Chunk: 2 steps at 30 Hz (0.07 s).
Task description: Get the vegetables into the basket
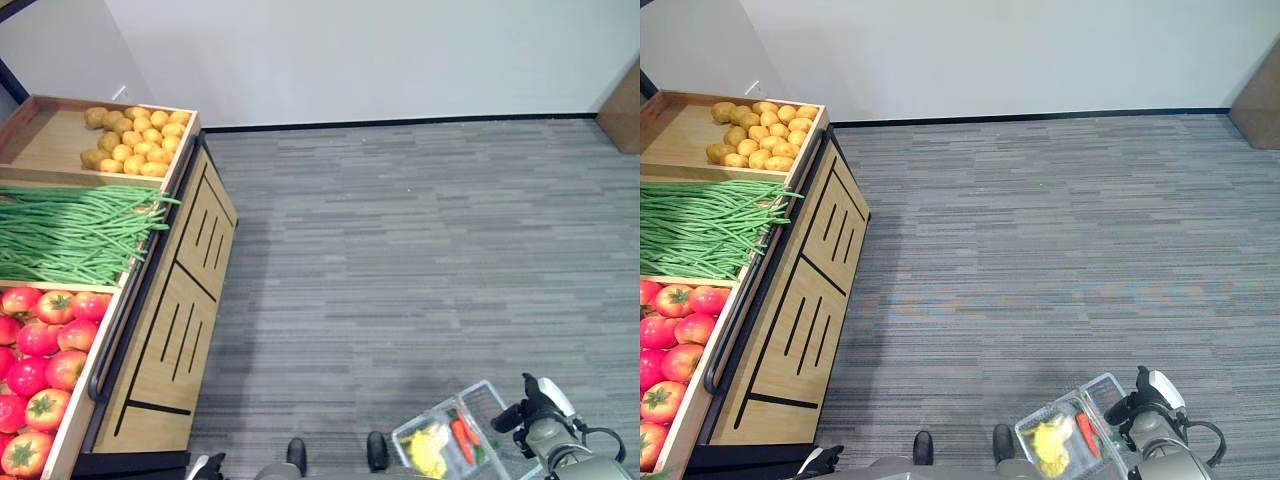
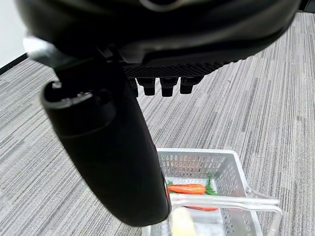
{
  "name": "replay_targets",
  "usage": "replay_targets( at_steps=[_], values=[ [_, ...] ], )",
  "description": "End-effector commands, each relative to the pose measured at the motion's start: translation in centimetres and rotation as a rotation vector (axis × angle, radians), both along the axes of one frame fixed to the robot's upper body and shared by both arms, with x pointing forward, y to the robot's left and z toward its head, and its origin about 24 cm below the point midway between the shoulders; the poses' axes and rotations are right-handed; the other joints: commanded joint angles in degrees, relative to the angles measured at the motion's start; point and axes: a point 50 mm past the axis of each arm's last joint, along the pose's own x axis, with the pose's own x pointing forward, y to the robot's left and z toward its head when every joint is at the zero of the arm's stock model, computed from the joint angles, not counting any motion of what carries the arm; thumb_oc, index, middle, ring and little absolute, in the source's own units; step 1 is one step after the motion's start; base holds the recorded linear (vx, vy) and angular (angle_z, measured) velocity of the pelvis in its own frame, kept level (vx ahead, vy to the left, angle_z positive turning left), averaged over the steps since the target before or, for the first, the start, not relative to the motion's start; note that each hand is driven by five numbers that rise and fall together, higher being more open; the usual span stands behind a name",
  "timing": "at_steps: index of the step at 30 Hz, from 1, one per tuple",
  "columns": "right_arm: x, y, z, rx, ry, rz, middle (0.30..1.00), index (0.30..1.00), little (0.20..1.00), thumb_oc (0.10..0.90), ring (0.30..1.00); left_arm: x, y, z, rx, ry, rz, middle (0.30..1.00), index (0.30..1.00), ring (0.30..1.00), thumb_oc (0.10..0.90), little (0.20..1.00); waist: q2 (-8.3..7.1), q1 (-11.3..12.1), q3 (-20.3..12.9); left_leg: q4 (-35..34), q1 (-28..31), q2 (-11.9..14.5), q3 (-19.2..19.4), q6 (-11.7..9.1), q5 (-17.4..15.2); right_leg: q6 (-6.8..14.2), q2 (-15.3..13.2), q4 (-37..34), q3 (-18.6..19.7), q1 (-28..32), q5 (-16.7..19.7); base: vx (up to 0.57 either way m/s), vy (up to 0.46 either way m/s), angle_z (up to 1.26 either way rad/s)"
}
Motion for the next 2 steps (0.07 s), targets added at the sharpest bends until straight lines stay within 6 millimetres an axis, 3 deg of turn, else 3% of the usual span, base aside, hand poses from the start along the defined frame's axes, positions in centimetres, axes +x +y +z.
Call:
replay_targets(
  at_steps=[1, 2],
  values=[
    [1.92, -0.83, 1.52, -0.061, -0.073, 0.001, 1.0, 1.0, 1.0, 0.9, 1.0, 0.66, 0.4, 0.16, 0.031, -0.007, -0.011, 1.0, 1.0, 1.0, 0.9, 1.0, -3.57, 0.1, -0.9, -0.4, 0.1, 1.5, -1.3, -1.8, -0.2, 4.6, -4.4, 0.0, 0.8, 1.6, -1.0, 0.0, 0.0, 0.0],
    [1.51, -0.21, 0.91, -0.035, -0.062, 0.006, 1.0, 1.0, 1.0, 0.9, 1.0, 0.74, 0.41, 0.18, 0.032, -0.01, -0.012, 1.0, 1.0, 1.0, 0.9, 1.0, -3.66, 0.0, -1.0, -0.4, 0.3, 1.5, -1.3, -1.7, -0.3, 4.6, -4.4, 0.0, 0.7, 1.7, -1.0, 0.0, 0.0, 0.0]
  ],
)
